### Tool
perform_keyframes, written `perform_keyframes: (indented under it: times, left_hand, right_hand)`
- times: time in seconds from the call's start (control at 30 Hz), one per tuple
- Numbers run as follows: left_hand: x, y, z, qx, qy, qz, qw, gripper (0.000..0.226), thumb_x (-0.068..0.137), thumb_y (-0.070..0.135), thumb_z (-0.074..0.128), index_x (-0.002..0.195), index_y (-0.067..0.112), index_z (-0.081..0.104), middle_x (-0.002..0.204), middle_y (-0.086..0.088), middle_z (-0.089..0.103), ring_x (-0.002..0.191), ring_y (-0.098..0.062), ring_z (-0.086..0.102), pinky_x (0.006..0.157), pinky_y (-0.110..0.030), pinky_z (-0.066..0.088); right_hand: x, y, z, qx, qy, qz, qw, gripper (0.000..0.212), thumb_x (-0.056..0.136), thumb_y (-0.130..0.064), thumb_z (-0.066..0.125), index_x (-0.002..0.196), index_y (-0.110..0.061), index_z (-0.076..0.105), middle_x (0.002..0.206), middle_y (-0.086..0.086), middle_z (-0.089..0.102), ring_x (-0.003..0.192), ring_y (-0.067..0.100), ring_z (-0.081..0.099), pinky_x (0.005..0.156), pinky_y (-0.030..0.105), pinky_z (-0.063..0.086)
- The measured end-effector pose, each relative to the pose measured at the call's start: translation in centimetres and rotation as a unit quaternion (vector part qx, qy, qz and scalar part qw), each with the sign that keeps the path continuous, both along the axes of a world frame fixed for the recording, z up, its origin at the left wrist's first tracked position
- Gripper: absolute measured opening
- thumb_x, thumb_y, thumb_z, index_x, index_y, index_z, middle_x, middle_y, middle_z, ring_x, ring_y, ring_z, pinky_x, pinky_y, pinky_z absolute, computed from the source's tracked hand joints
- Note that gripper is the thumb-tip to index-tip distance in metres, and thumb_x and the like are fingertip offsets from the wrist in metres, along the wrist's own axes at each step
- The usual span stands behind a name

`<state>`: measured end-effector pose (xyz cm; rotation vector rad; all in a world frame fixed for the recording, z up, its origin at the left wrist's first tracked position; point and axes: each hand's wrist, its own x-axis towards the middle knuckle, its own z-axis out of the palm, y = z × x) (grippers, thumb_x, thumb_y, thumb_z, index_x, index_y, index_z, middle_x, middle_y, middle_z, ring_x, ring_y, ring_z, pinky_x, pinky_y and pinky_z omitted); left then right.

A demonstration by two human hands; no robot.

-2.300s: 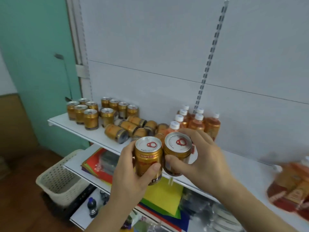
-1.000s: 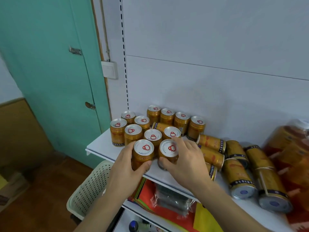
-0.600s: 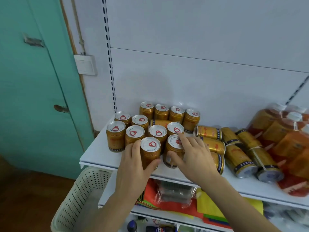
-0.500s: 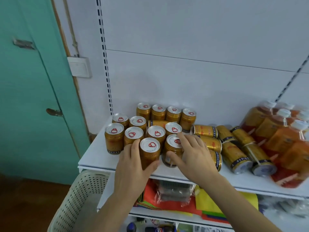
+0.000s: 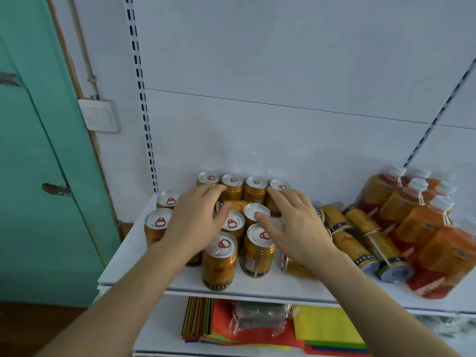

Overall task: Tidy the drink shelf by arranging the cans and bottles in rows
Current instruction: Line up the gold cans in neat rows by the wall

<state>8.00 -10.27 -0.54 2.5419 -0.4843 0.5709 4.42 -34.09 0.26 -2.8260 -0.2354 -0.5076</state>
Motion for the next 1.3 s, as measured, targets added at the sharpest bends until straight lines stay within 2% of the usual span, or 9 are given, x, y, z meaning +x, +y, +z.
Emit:
perform_keyframes:
  times: [0.13,0.33,0.5,0.7,0.77,0.9,1.07,1.2,1.3]
  left_hand:
    - [4.1,-0.8,1.4,0.047,0.106,-0.03,0.993,0.046,0.105,0.041,0.058,0.15,0.029,0.054,0.14,0.003,0.066,0.123,-0.018,0.063,0.1,-0.039,0.055]
    - [8.8,-3.0,2.2,0.175,0.245,-0.068,0.951,0.044,0.103,0.041,0.062,0.146,0.033,0.059,0.137,0.005,0.067,0.116,-0.015,0.064,0.1,-0.035,0.055]
    - [11.3,-4.4,1.2,0.269,0.242,-0.082,0.929,0.044,0.101,0.034,0.063,0.145,0.035,0.06,0.136,0.006,0.068,0.117,-0.017,0.064,0.101,-0.036,0.054]
    - [12.5,-5.3,0.3,0.357,0.163,-0.117,0.912,0.035,0.096,0.027,0.07,0.129,0.038,0.066,0.104,0.008,0.069,0.092,-0.016,0.062,0.076,-0.03,0.052]
    - [12.9,-5.2,0.4,0.376,0.151,-0.127,0.905,0.027,0.095,0.031,0.07,0.122,0.036,0.07,0.096,0.009,0.068,0.087,-0.014,0.062,0.072,-0.031,0.054]
    - [13.1,-3.8,0.5,0.326,0.164,-0.144,0.92,0.021,0.095,0.049,0.066,0.102,0.031,0.075,0.083,0.01,0.068,0.076,-0.012,0.063,0.07,-0.037,0.06]
    - [12.7,-2.7,0.1,0.261,0.19,-0.162,0.932,0.033,0.094,0.053,0.065,0.115,0.029,0.074,0.102,0.007,0.071,0.091,-0.014,0.066,0.08,-0.041,0.06]
    - [12.9,-2.8,0.0,0.245,0.201,-0.164,0.934,0.038,0.093,0.051,0.065,0.122,0.028,0.073,0.108,0.006,0.074,0.094,-0.015,0.068,0.084,-0.04,0.061]
    - [12.8,-2.8,-0.1,0.239,0.183,-0.175,0.937,0.016,0.092,0.047,0.068,0.101,0.033,0.067,0.095,0.007,0.07,0.086,-0.017,0.066,0.077,-0.037,0.059]
  right_hand:
    - [2.2,-1.0,0.9,0.009,0.007,0.015,1.0,0.077,0.101,-0.074,0.039,0.163,-0.029,0.038,0.156,-0.004,0.051,0.15,0.02,0.035,0.121,0.045,0.04]
    - [4.7,-2.7,1.0,0.016,0.026,0.025,0.999,0.073,0.101,-0.073,0.039,0.161,-0.032,0.04,0.157,-0.007,0.051,0.149,0.018,0.035,0.12,0.044,0.04]
    - [5.7,-3.8,0.5,0.033,0.036,0.03,0.998,0.076,0.098,-0.074,0.037,0.161,-0.031,0.041,0.158,-0.007,0.05,0.149,0.015,0.033,0.119,0.037,0.035]
    - [6.4,-4.2,0.0,0.027,0.082,0.02,0.996,0.08,0.096,-0.077,0.035,0.159,-0.029,0.045,0.157,-0.007,0.052,0.149,0.016,0.034,0.119,0.037,0.035]
    - [6.7,-4.0,0.0,0.032,0.099,0.028,0.994,0.071,0.1,-0.072,0.041,0.156,-0.029,0.05,0.151,-0.007,0.057,0.145,0.016,0.04,0.116,0.035,0.037]
    - [8.4,-3.2,0.7,0.163,0.188,0.033,0.968,0.053,0.105,-0.066,0.044,0.142,-0.033,0.064,0.126,-0.011,0.072,0.122,0.013,0.063,0.105,0.034,0.051]
    - [10.6,-1.1,0.9,0.263,0.338,0.011,0.904,0.076,0.095,-0.089,0.029,0.132,-0.033,0.066,0.116,-0.009,0.078,0.113,0.013,0.069,0.111,0.045,0.049]
    - [10.8,0.3,1.1,0.292,0.349,0.004,0.891,0.07,0.103,-0.078,0.025,0.135,-0.032,0.068,0.119,-0.005,0.078,0.115,0.013,0.069,0.115,0.046,0.047]
    - [10.8,0.3,0.9,0.339,0.347,0.012,0.874,0.063,0.106,-0.073,0.028,0.133,-0.033,0.069,0.11,-0.005,0.082,0.113,0.016,0.073,0.114,0.047,0.049]
